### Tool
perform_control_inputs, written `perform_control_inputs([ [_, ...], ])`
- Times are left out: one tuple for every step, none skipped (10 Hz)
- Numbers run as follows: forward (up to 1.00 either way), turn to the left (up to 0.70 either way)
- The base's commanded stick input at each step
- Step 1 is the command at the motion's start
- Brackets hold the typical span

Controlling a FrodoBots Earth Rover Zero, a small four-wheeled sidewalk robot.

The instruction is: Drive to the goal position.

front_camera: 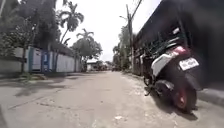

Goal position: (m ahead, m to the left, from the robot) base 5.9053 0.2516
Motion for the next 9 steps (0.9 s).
perform_control_inputs([
  [0.50, 0.01],
  [0.50, 0.01],
  [0.50, 0.01],
  [0.50, 0.01],
  [0.50, 0.01],
  [0.50, 0.01],
  [0.50, 0.01],
  [0.50, 0.01],
  [0.50, 0.01],
])
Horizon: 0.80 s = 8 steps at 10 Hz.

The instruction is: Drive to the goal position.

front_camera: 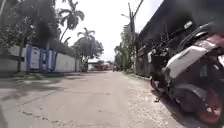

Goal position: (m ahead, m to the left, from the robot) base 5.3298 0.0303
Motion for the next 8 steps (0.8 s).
perform_control_inputs([
  [0.50, 0.01],
  [0.50, 0.01],
  [0.50, 0.01],
  [0.50, 0.01],
  [0.50, 0.01],
  [0.50, 0.01],
  [0.50, 0.01],
  [0.50, 0.01],
])
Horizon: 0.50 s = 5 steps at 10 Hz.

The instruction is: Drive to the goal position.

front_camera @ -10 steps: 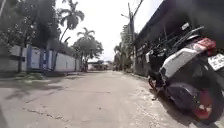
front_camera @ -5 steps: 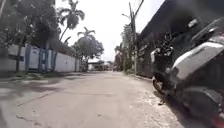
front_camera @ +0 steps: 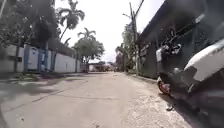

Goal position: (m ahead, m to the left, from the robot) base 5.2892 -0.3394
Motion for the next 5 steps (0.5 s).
perform_control_inputs([
  [0.50, 0.01],
  [0.50, 0.01],
  [0.50, 0.01],
  [0.50, 0.01],
  [0.50, 0.01],
])
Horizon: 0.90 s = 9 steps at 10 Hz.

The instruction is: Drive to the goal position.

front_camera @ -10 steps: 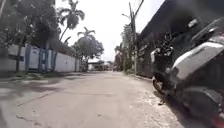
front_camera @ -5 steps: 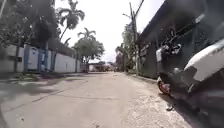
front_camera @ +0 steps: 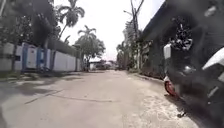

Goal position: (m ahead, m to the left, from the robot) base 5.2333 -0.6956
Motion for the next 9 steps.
perform_control_inputs([
  [0.50, 0.01],
  [0.50, 0.01],
  [0.50, 0.01],
  [0.50, 0.01],
  [0.50, 0.01],
  [0.50, 0.01],
  [0.50, 0.01],
  [0.50, 0.01],
  [0.50, 0.01],
])
